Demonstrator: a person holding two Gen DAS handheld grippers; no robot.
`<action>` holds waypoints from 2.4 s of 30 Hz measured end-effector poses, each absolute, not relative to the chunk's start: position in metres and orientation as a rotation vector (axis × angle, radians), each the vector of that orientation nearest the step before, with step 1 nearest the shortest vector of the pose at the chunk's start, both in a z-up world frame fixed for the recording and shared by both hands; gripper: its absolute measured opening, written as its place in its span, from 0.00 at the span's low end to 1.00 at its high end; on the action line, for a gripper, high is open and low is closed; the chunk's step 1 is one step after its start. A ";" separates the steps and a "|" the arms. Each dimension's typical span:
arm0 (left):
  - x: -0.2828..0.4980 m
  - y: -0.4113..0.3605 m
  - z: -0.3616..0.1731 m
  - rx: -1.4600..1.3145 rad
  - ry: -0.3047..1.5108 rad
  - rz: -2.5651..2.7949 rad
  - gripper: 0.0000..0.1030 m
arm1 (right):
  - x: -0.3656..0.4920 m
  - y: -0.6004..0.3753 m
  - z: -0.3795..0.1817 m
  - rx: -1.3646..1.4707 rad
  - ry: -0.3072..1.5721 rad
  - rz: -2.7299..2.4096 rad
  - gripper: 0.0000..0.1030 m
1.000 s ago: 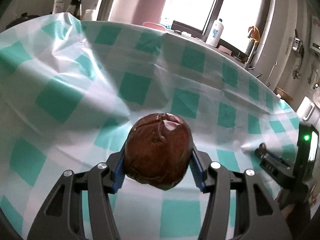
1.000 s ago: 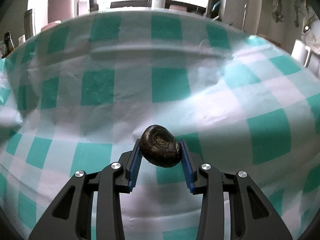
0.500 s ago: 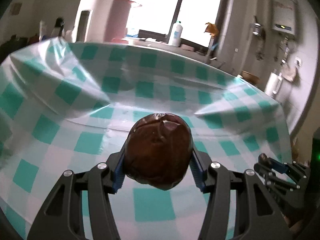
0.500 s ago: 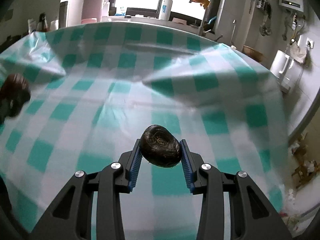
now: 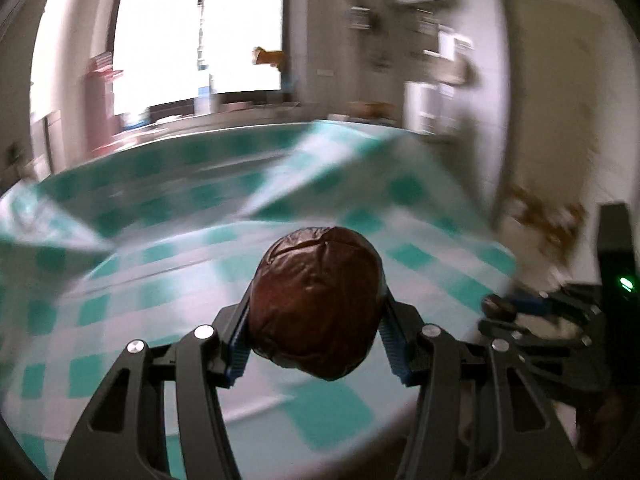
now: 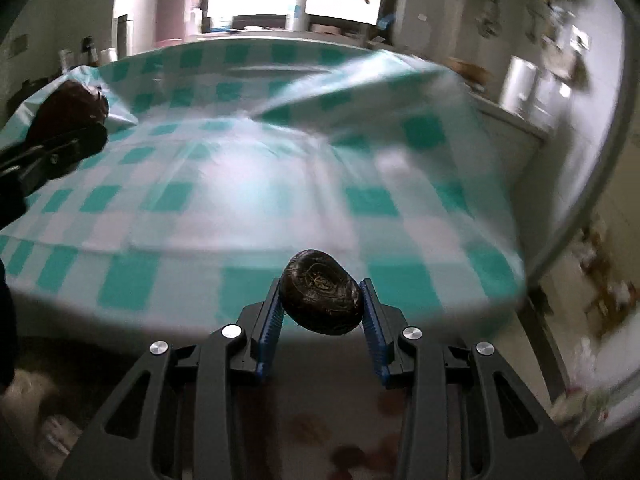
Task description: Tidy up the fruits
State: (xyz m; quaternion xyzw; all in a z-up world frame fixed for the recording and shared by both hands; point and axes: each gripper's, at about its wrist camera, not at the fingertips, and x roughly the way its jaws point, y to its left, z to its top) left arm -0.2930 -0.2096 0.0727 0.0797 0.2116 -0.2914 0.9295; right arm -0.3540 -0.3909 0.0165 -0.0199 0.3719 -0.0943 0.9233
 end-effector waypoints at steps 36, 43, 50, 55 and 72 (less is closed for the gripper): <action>-0.360 -0.428 -0.188 1.023 0.986 -1.056 0.73 | -0.422 -0.553 -0.171 0.408 1.187 -0.527 0.62; -0.357 -0.426 -0.190 1.025 0.968 -1.049 0.94 | -0.428 -0.552 -0.167 0.404 1.175 -0.528 0.83; -0.371 -0.427 -0.173 1.024 0.841 -1.054 0.98 | -0.439 -0.552 -0.160 0.446 1.160 -0.506 0.84; -0.380 -0.421 -0.161 1.054 0.760 -0.981 0.98 | -0.440 -0.548 -0.157 0.450 1.156 -0.493 0.84; -0.380 -0.418 -0.159 1.033 0.802 -1.022 0.98 | -0.433 -0.541 -0.159 0.448 1.166 -0.485 0.84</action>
